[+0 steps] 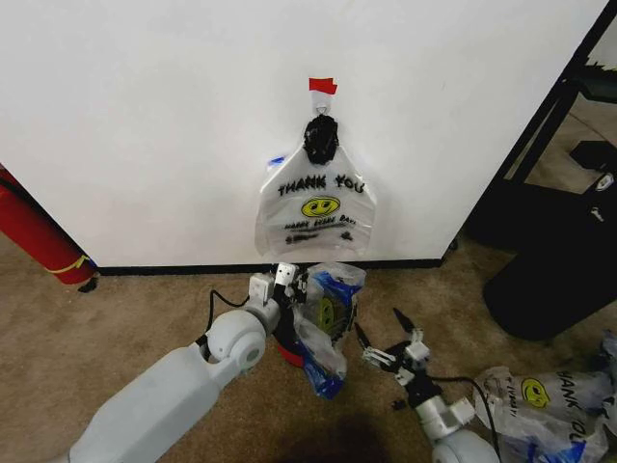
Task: Pick up the garbage bag from the wall and place it over the trash bin.
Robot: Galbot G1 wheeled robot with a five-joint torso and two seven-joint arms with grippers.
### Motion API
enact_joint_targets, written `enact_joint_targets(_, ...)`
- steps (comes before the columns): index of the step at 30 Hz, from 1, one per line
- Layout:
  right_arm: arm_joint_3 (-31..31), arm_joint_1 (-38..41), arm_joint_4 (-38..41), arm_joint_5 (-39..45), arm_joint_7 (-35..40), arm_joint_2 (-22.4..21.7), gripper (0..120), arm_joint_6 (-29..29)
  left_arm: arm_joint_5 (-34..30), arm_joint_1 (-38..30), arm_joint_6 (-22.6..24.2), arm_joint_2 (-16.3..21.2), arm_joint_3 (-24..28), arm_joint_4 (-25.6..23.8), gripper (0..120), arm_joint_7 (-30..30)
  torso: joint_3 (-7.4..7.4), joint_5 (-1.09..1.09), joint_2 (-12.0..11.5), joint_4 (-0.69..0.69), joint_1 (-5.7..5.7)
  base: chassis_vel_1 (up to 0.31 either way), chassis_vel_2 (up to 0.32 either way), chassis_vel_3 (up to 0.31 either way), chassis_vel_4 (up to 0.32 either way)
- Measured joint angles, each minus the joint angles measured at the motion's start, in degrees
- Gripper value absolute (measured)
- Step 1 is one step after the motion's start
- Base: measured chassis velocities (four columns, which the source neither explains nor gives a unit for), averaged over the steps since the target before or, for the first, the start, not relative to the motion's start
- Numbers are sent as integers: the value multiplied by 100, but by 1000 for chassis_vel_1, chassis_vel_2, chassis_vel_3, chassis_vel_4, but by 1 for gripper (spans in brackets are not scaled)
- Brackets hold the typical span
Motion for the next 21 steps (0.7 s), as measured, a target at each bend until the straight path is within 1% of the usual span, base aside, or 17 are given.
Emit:
enact_joint_targets(1, -47, 81, -9, 157, -13, -36, 100, -168, -67, 1, 29, -33, -32, 26, 0, -15, 0, 1, 0, 0, 0, 0, 0, 0, 0)
enact_joint_targets(3, -171, 303, -48, 604, 6, -148, 100, -681, -163, 9, 73, -76, -77, 99, 0, -27, 0, 2, 0, 2, 0, 0, 0, 0, 0)
enact_joint_targets(5, -313, 564, -103, 1086, 165, -238, 100, -1187, -197, 24, 84, -99, -100, 164, 0, -27, 0, 1, 0, 2, 0, 0, 0, 0, 0)
enact_joint_targets(6, -313, 564, -103, 1086, 165, -238, 100, -1187, -197, 24, 84, -99, -100, 164, 0, -27, 0, 1, 0, 2, 0, 0, 0, 0, 0)
enact_joint_targets(8, -422, 854, -113, 1573, 420, -291, 99, -1830, -211, 47, 92, -109, -137, 193, 0, -20, 0, 1, 0, 2, 0, 0, 0, 0, 0)
enact_joint_targets(10, -484, 1124, -143, 1991, 670, -301, 93, -2455, -214, 68, 95, -105, -164, 204, 0, -10, 0, 1, 0, 2, 0, 0, 0, 0, 0)
enact_joint_targets(11, -522, 1273, -186, 2174, 806, -296, 88, -2678, -213, 78, 96, -94, -178, 205, 0, -3, 0, 0, 0, 2, 0, 0, 0, 0, 0)
enact_joint_targets(12, -577, 1428, -228, 2344, 949, -278, 84, -2835, -213, 89, 96, -83, -191, 206, 0, 2, 0, 1, 0, 1, 0, 0, 0, 0, 0)
enact_joint_targets(13, -577, 1428, -228, 2344, 949, -278, 84, -2835, -213, 89, 96, -83, -191, 206, 0, 2, 0, 1, 0, 1, 0, 0, 0, 0, 0)
enact_joint_targets(15, -667, 1690, -256, 2652, 1226, -223, 77, -3134, -208, 109, 96, -55, -221, 203, 0, 12, 1, 1, 0, 2, 0, 0, 0, 0, 0)
enact_joint_targets(19, -738, 2083, -194, 3114, 1832, -134, 64, -4040, -193, 127, 95, 16, -249, 191, 0, 21, 0, 0, 0, 2, 0, 0, 0, 0, 0)
enact_joint_targets(20, -744, 2153, -191, 3191, 1953, -124, 58, -4225, -190, 133, 94, 29, -256, 187, 0, 23, 0, 0, 0, 2, 0, 0, 0, 0, 0)
enact_joint_targets(21, -744, 2153, -191, 3191, 1953, -124, 58, -4225, -190, 133, 94, 29, -256, 187, 0, 23, 0, 0, 0, 2, 0, 0, 0, 0, 0)
